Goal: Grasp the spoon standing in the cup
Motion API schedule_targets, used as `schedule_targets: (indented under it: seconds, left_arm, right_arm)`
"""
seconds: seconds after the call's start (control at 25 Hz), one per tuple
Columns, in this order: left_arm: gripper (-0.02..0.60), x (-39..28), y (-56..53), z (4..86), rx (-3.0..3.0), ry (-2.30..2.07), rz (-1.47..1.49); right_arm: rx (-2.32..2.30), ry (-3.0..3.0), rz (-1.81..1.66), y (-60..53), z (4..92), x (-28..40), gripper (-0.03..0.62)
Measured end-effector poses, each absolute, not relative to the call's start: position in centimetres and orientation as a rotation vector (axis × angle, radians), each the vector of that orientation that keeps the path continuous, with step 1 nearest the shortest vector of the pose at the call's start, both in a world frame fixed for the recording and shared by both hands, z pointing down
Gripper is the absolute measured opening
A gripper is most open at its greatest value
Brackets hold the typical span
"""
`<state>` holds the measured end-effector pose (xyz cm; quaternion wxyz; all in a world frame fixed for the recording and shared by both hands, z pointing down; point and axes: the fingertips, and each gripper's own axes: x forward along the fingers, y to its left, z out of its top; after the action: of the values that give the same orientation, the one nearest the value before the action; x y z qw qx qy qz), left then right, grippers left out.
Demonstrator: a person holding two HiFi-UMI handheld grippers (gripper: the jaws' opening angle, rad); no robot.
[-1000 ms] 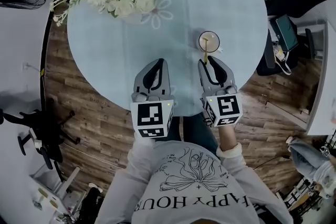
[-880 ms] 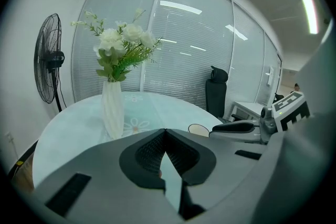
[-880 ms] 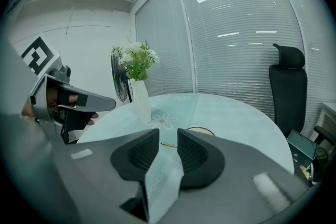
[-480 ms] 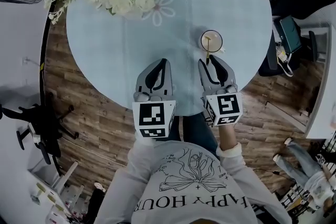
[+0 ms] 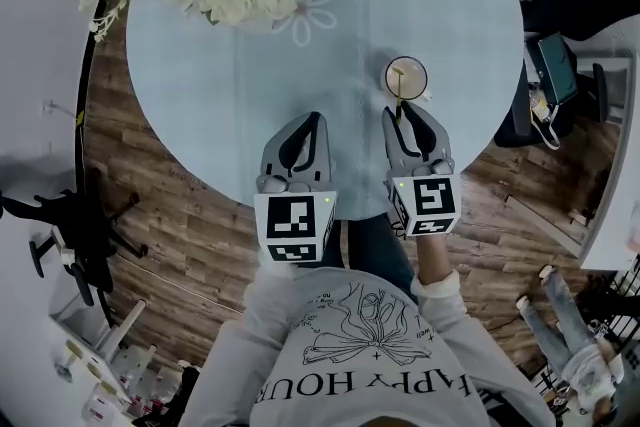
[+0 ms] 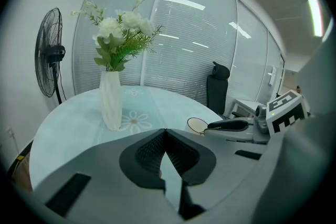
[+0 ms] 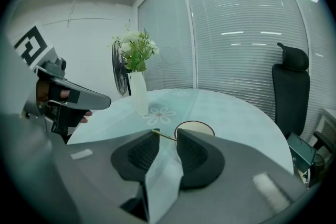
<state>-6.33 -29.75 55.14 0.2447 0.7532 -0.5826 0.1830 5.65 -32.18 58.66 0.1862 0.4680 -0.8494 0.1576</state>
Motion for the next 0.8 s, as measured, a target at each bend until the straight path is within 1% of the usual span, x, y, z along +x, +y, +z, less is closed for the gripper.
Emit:
schedule_targets:
  seconds: [0.2,0.8]
  left_arm:
    - [0.006,-6.2,-29.8,55.2,2.050,-1.595,0.501]
    - [0.006,-5.9,-30.2,53.0,2.083,-1.622,0.478]
  right_arm:
    - [1.354,-2.387,0.437,-32.7,58.3,6.1,0.100]
    - [1.530,-2.324,0.394,-34.0,56.0,9.2,0.015]
